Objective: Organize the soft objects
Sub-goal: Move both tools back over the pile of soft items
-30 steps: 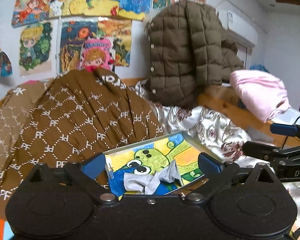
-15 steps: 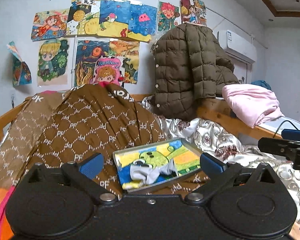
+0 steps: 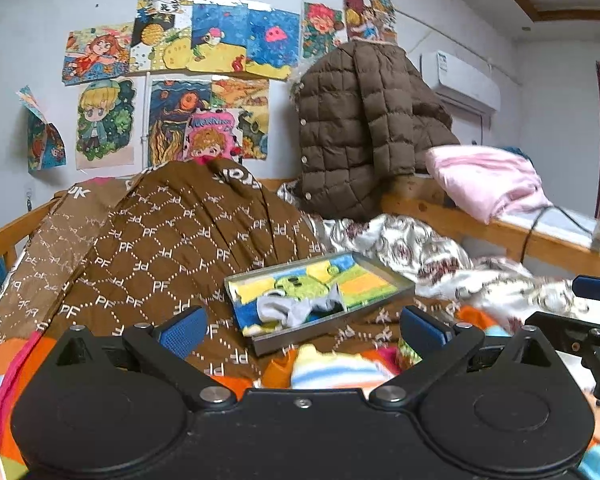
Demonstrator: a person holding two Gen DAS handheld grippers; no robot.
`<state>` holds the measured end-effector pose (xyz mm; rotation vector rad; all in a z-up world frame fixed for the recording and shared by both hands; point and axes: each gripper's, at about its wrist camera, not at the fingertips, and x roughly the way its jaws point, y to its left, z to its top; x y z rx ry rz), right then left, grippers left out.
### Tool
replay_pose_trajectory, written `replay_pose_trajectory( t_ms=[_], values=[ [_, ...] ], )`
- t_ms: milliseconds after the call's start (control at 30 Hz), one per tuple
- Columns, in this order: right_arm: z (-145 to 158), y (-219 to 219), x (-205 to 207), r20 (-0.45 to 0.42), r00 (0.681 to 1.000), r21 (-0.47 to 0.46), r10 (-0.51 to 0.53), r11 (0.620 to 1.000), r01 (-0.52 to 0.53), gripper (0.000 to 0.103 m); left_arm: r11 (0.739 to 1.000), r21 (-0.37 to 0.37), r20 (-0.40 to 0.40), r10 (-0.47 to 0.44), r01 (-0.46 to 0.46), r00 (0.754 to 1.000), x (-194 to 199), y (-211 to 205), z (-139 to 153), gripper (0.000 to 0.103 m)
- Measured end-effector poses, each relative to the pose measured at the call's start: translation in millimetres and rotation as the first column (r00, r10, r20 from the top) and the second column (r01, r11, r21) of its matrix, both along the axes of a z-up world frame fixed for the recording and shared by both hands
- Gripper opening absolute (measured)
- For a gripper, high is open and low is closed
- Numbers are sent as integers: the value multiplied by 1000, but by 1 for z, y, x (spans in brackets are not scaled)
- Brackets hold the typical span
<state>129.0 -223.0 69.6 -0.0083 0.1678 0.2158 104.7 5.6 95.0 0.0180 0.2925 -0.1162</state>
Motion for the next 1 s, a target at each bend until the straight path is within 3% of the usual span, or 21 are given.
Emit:
replay_pose_trajectory(
  t_ms=[467,733,1000],
  values=[
    [-47,-11,-13,-118,990,12,-75,997,77,103,998,63,-122,-16,24,992,-12,-9,-37,102],
    [-57,-7,-9,-173,982,6,-79,997,81,102,991,127,-191,-26,51,981,-15,-12,-56,102],
    [-78,3,-6,-295,954,-28,-55,998,49,102,980,169,-269,-57,105,962,-12,-13,-73,102]
  ],
)
